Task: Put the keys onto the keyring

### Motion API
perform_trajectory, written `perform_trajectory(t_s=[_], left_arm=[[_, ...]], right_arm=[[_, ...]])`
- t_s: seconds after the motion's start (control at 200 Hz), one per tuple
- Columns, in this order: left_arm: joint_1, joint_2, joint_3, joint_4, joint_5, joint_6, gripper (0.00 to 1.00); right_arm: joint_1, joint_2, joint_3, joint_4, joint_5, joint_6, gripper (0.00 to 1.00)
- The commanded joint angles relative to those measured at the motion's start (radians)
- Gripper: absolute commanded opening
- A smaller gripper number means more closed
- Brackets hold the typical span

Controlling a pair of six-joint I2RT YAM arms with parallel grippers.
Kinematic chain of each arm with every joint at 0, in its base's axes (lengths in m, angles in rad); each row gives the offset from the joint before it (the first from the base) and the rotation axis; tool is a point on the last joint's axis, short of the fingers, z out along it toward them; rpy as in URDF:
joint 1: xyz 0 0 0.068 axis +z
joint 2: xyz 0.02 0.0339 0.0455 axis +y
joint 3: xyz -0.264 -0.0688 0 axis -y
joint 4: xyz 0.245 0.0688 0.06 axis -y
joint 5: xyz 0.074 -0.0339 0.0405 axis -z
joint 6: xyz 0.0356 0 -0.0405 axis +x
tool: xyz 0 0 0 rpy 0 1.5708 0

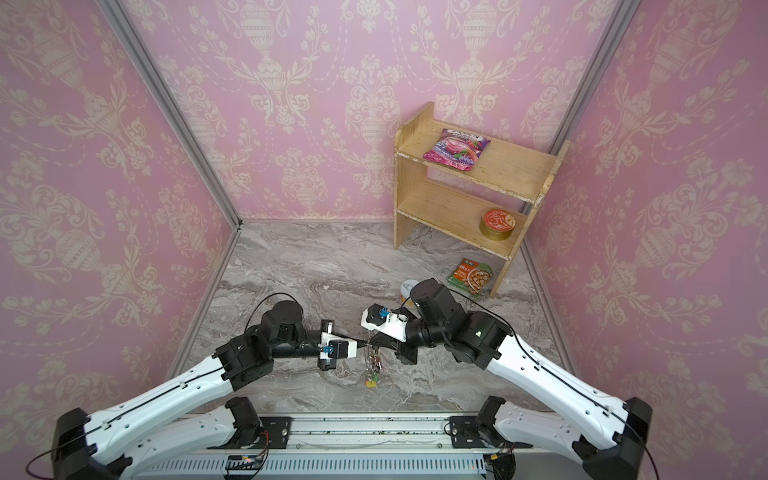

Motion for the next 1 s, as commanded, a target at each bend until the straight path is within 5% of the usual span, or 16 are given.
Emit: perform_trajectory(t_s=[0.0, 0.991], left_arm=[[0.006, -0.020, 0.045, 0.019, 0.027, -0.027, 0.00], [0.005, -0.032, 0.044, 0.013, 0.031, -0.020, 0.00]], right_arm=[[0.004, -0.002, 0.021, -0.022, -0.042, -0.011, 0.00], [-0.009, 0.004, 0.022, 0.003, -0.033, 0.002, 0.00]])
